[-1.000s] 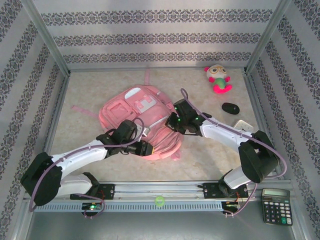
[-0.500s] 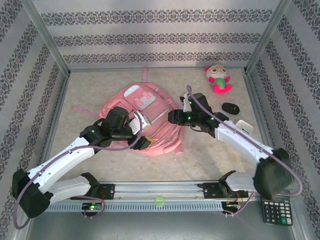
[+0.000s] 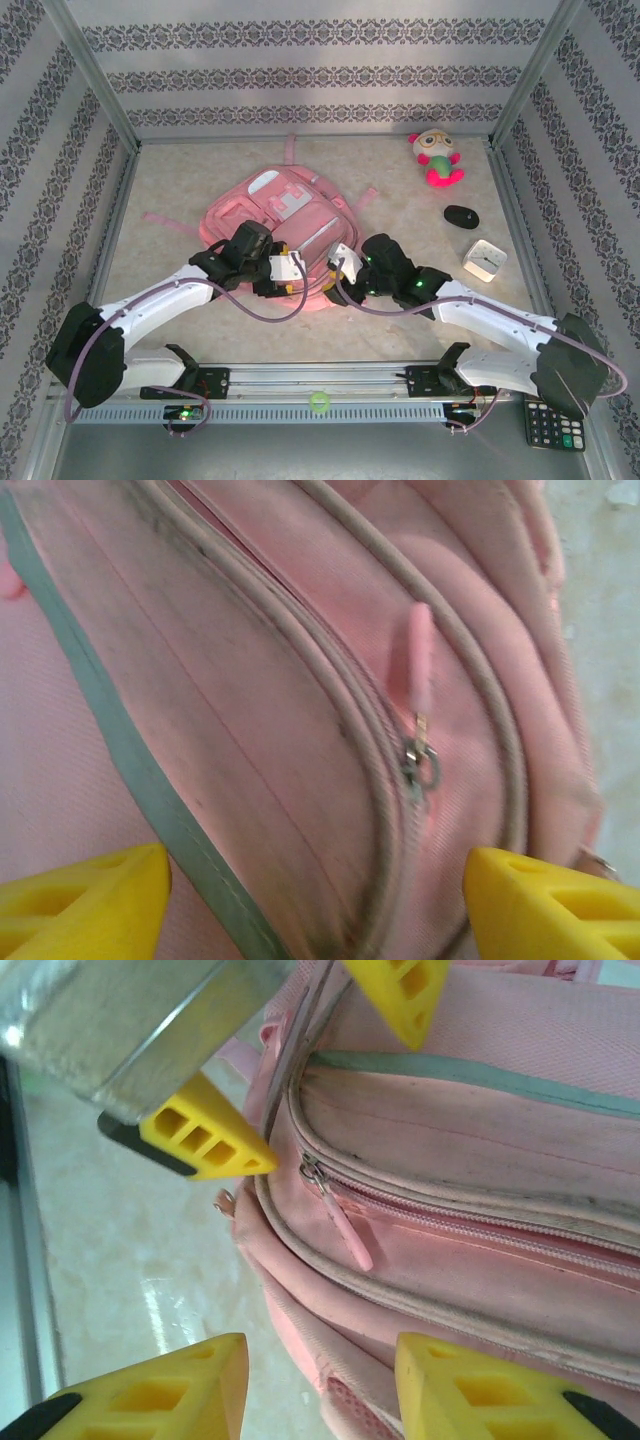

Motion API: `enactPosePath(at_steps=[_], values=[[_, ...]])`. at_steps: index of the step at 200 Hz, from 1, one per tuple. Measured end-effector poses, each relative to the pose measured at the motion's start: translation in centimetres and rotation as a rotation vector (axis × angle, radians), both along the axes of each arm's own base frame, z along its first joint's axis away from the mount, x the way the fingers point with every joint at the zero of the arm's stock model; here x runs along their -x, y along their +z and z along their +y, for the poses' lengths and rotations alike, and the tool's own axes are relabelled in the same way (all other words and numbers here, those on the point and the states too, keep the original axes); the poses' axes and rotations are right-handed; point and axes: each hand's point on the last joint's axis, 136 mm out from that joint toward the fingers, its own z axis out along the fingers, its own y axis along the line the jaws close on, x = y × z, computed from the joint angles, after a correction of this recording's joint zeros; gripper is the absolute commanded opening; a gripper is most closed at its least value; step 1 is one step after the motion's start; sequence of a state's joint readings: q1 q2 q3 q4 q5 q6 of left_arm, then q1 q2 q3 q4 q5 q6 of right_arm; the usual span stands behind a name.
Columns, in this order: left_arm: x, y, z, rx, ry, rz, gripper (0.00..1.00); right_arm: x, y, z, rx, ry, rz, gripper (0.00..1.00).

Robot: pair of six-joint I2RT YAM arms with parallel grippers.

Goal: Pack books, pencil case, and school supplies into a backpack

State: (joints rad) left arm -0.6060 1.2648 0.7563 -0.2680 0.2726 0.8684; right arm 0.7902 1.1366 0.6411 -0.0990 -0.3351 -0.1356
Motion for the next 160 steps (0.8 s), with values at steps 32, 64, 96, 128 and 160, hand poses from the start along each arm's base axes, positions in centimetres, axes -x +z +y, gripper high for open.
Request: enactPosePath(at_steps=[32, 64, 96, 128, 160], values=[[-0.4, -0.1, -0.4, 0.043, -0.001, -0.005, 0.44, -0.7, -0.4, 0.7, -0.009, 0.036, -0.077, 0.45], [-0.1, -0.3, -0.6, 0.078, -0.016, 0.033, 0.28, -1.5, -1.6, 1.6, 0.003, 0.07, -0.111, 0.45], [-0.1, 0.1, -0.5, 0.13, -0.015, 0.072, 0.23, -1.9, -3.2, 2.4, 0.032, 0.106, -0.099, 0.45], [-0.1, 0.2, -0.5, 0.161, 0.001, 0.101, 0.21, -2.4, -2.7, 3.4, 0.006, 0.13, -0.113, 0.44], [-0.1, 0.6, -0.8, 0.196, 0.018, 0.124, 0.2, -2.8, -1.8, 4.4, -0.029, 0.143, -0.131, 0.41]])
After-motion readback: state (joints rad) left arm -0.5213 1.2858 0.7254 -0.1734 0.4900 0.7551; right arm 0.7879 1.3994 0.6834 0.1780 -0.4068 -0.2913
